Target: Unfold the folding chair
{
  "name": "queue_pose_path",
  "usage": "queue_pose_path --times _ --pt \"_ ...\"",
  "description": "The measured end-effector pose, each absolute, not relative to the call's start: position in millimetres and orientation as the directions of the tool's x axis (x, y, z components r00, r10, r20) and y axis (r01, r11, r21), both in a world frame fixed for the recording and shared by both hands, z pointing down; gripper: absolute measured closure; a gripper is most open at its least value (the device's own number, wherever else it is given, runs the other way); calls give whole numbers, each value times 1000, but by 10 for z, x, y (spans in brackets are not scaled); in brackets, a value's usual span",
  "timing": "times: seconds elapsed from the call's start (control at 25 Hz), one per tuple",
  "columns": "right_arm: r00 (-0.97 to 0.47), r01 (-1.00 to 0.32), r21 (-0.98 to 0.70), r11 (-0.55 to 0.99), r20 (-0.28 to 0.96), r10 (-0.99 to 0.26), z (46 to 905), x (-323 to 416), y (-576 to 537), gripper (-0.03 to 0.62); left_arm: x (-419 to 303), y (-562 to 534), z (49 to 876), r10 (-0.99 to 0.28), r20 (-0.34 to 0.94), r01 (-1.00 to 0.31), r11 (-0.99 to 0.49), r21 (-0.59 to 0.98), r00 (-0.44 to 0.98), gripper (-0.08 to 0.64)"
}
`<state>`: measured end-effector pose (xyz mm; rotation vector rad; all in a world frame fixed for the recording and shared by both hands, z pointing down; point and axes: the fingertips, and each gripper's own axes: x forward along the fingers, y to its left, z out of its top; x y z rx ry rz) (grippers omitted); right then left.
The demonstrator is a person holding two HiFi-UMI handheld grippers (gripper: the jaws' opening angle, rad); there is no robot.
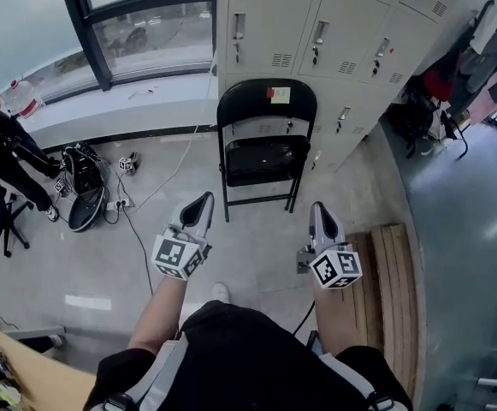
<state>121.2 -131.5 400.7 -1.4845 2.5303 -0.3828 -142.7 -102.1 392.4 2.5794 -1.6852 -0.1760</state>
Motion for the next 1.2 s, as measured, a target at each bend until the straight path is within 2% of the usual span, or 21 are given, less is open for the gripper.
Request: queue_pose_path --times 0.48,0.8,1.2 --pt "-473 -832 -333 444 9 -881 4146 810 -2252 588 -1953 -1874 4047 -918 -54 -909 -397 124 393 557" --pt "-470 -832 -360 422 52 -881 4314 1180 -3019 589 -1732 -2506 4210 -938 -39 -925 -347 152 345 557" --pt "-536 -813 -297 501 44 -843 4173 1321 -3975 588 -1430 -3250 3958 -957 -82 -953 -285 103 278 557"
